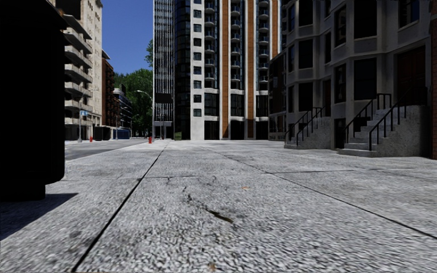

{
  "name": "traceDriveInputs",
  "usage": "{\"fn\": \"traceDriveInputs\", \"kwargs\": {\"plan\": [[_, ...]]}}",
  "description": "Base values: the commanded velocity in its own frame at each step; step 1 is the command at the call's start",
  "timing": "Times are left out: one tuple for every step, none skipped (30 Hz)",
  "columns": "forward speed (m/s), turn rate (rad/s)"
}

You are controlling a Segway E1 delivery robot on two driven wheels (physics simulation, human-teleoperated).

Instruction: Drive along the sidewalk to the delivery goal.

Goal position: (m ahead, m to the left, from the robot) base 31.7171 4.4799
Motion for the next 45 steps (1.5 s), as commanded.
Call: {"fn": "traceDriveInputs", "kwargs": {"plan": [[2.0,0.0],[2.0,0.0],[2.0,0.0],[2.0,0.0],[2.0,0.0],[2.0,0.0],[2.0,0.0],[2.0,0.0],[2.0,0.0],[2.0,0.0],[2.0,0.0],[2.0,0.0],[2.0,0.0],[2.0,0.0],[2.0,0.0],[2.0,0.0],[2.0,0.0],[2.0,0.0],[2.0,0.0],[2.0,0.0],[2.0,0.0],[2.0,0.0],[2.0,0.0],[2.0,0.0],[2.0,0.0],[2.0,0.0],[2.0,0.0],[2.0,0.0],[2.0,0.0],[2.0,0.0],[2.0,0.0],[2.0,0.0],[2.0,0.0],[2.0,0.0],[2.0,0.0],[2.0,0.0],[2.0,0.0],[2.0,0.0],[2.0,0.0],[2.0,0.0],[2.0,0.0],[2.0,0.0],[2.0,0.0],[2.0,0.0],[2.0,0.0]]}}
